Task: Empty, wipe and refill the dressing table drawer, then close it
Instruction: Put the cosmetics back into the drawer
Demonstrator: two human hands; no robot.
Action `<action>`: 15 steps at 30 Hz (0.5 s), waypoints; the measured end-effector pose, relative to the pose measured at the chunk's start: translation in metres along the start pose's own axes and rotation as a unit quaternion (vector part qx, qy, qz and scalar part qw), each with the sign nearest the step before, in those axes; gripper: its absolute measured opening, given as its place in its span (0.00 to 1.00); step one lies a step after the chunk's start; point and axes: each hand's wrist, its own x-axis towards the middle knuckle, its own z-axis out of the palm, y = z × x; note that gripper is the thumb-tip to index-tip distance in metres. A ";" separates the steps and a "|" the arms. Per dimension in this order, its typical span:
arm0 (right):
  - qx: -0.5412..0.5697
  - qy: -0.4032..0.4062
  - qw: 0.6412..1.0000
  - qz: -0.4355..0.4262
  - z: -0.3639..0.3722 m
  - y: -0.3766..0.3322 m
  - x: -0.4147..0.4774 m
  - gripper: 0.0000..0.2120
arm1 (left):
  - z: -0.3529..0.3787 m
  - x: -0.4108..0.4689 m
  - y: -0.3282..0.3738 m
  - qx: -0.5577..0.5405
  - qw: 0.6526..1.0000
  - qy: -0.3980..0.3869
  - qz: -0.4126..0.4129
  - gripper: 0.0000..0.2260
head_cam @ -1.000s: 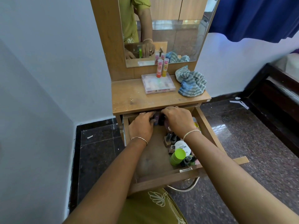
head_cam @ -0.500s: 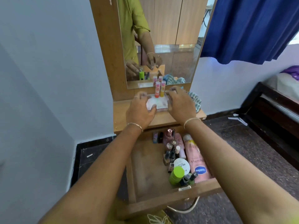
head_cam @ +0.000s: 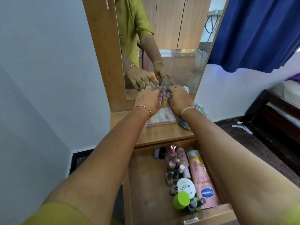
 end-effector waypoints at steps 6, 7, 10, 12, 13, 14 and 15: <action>0.062 0.048 0.997 0.007 0.000 -0.003 -0.012 0.07 | 0.005 -0.007 -0.007 -0.117 0.992 0.037 -0.005 0.17; 0.085 0.062 0.994 0.016 -0.002 -0.004 -0.015 0.06 | 0.005 -0.010 -0.009 -0.132 0.990 0.044 -0.011 0.15; 0.173 0.118 0.978 0.028 -0.009 -0.005 -0.034 0.06 | 0.007 -0.026 -0.016 -0.211 0.974 0.073 -0.028 0.09; 0.209 0.149 0.966 0.020 -0.015 -0.006 -0.053 0.05 | 0.008 -0.043 -0.021 -0.282 0.953 0.103 -0.034 0.07; 0.222 0.161 0.962 0.014 -0.018 -0.006 -0.065 0.05 | 0.008 -0.054 -0.022 -0.311 0.942 0.120 -0.038 0.06; 0.233 0.167 0.958 0.011 -0.019 -0.007 -0.078 0.04 | 0.009 -0.067 -0.023 -0.334 0.932 0.133 -0.042 0.06; 0.242 0.165 0.956 0.006 -0.019 -0.007 -0.092 0.04 | 0.011 -0.081 -0.024 -0.351 0.925 0.141 -0.047 0.07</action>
